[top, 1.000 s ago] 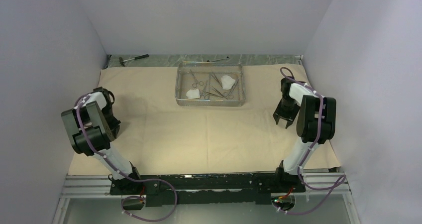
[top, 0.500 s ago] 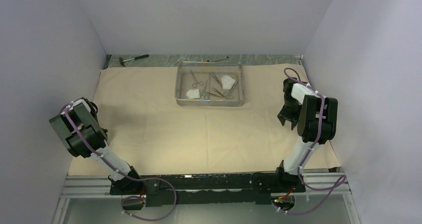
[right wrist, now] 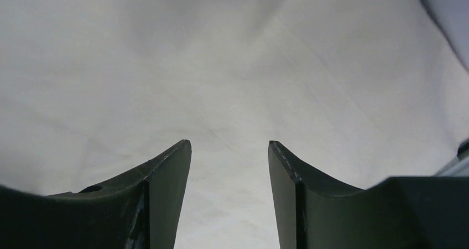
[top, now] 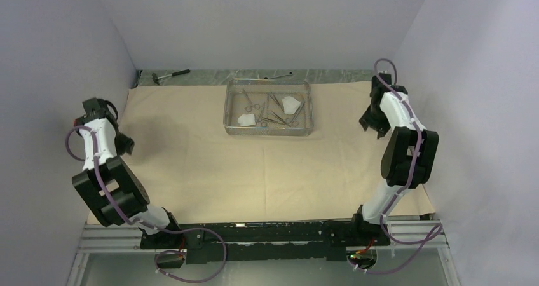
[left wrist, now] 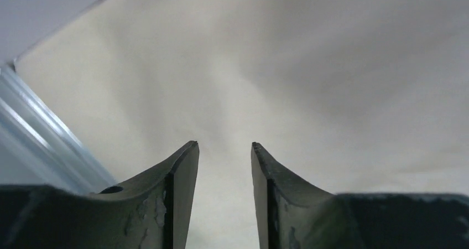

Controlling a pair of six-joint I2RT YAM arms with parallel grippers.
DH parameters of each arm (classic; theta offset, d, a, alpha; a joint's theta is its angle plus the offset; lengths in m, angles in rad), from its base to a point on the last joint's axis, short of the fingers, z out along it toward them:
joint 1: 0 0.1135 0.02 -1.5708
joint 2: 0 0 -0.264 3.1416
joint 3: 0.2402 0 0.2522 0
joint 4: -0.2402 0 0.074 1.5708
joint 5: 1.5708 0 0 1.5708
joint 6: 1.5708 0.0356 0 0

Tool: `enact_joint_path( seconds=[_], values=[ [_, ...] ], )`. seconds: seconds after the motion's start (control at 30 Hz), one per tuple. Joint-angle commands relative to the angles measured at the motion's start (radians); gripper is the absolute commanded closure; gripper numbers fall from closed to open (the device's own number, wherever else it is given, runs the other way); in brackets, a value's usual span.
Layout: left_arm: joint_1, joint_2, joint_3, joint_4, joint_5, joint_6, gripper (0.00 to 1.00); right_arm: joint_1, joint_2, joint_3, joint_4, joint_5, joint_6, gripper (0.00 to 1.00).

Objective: Open and lay out the surgical kit
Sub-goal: Smooth out the surgical kit at the center of the board, then pick up the medical item from the container.

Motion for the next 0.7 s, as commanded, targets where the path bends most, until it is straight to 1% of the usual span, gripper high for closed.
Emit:
enact_joint_path(
  seconds=[0.0,0.07,0.13,0.17,0.2,0.3,0.37,0.43,0.47,0.57,0.6,0.67],
  values=[
    [-0.077,-0.08,0.148,0.031,0.065,0.107,0.48,0.019,-0.086,0.149,0.018,-0.051,-0.039,0.39],
    [-0.099,-0.088,0.197,0.039,0.079,0.154,0.37,0.042,-0.085,0.196,0.034,-0.065,-0.068,0.35],
    [-0.107,-0.092,0.233,0.062,0.104,0.204,0.23,0.064,-0.085,0.231,0.062,-0.066,-0.103,0.31],
    [-0.108,-0.091,0.249,0.067,0.111,0.225,0.08,0.072,-0.089,0.235,0.087,-0.074,-0.125,0.29],
    [-0.108,-0.089,0.268,0.072,0.11,0.246,0.01,0.077,-0.094,0.233,0.108,-0.08,-0.141,0.28],
    [-0.108,-0.069,0.339,0.052,0.065,0.253,0.01,0.079,-0.128,0.204,0.203,-0.132,-0.176,0.27],
    [-0.109,-0.058,0.375,0.059,0.073,0.268,0.0,0.078,-0.156,0.182,0.271,-0.187,-0.183,0.27],
    [-0.108,-0.048,0.406,0.061,0.03,0.223,0.0,0.08,-0.169,0.19,0.314,-0.269,-0.214,0.27],
    [-0.107,-0.038,0.429,0.045,0.04,0.206,0.01,0.083,-0.167,0.197,0.325,-0.305,-0.228,0.27],
    [-0.106,0.005,0.506,-0.027,0.135,0.221,0.01,0.117,-0.14,0.216,0.346,-0.384,-0.259,0.27],
    [-0.107,0.007,0.508,-0.027,0.198,0.24,0.01,0.136,-0.121,0.23,0.342,-0.404,-0.267,0.28],
    [-0.115,-0.02,0.462,0.042,0.279,0.264,0.01,0.198,-0.078,0.262,0.326,-0.433,-0.277,0.32]
  ],
)
